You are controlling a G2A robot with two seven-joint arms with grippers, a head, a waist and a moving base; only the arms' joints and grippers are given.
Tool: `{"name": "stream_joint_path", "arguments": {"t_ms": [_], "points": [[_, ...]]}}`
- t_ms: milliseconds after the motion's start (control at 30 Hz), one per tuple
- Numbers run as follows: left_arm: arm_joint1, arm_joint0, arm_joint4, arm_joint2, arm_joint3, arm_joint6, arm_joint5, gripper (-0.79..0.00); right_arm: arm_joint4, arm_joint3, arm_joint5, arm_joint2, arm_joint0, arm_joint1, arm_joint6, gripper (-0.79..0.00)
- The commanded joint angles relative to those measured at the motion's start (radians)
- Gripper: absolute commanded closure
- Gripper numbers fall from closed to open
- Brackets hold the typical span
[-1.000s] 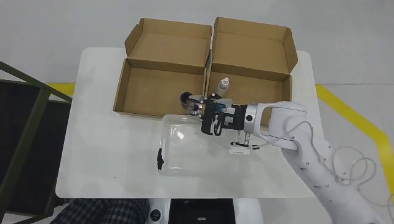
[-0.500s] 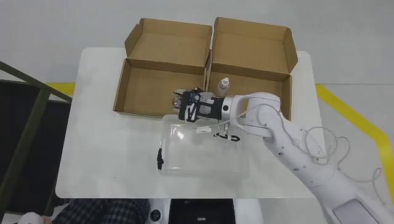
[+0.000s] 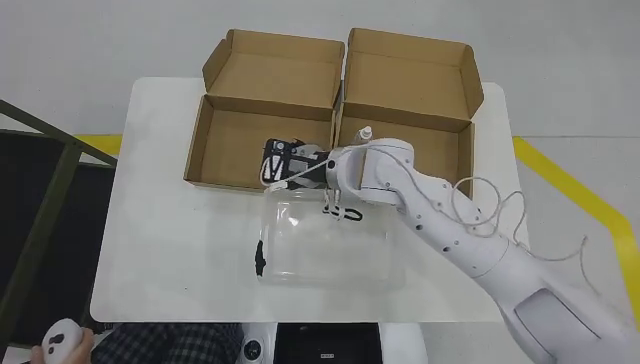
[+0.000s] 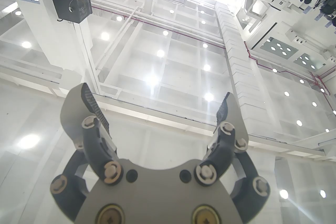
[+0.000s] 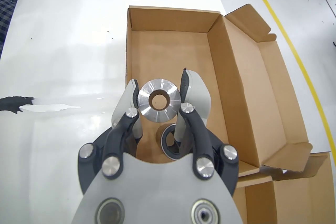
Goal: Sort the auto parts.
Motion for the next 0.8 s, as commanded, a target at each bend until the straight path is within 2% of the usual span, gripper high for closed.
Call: {"name": "stream_joint_path", "arguments": {"t_ms": [0, 400, 433, 567, 767], "points": [[0.0, 0.0, 0.0, 0.0, 0.0, 0.0, 0.0, -0.785, 0.011, 0.032, 0.002, -0.017, 0.013, -0.013, 0.004, 0.0], [0.0, 0.0, 0.0, 0.0, 0.0, 0.0, 0.0, -0.785, 0.031, 0.162, 0.007, -0.083, 0.078, -0.083, 0.033, 0.0], [0.0, 0.0, 0.0, 0.0, 0.0, 0.0, 0.0, -0.785, 0.03, 0.169, 0.005, -0.087, 0.082, -0.088, 0.038, -0.043], [0.0, 0.0, 0.0, 0.0, 0.0, 0.0, 0.0, -0.785, 0.025, 0.191, 0.007, -0.097, 0.093, -0.104, 0.054, -0.111], [0.0, 0.0, 0.0, 0.0, 0.0, 0.0, 0.0, -0.785, 0.015, 0.223, 0.006, -0.108, 0.104, -0.126, 0.07, -0.145]]}}
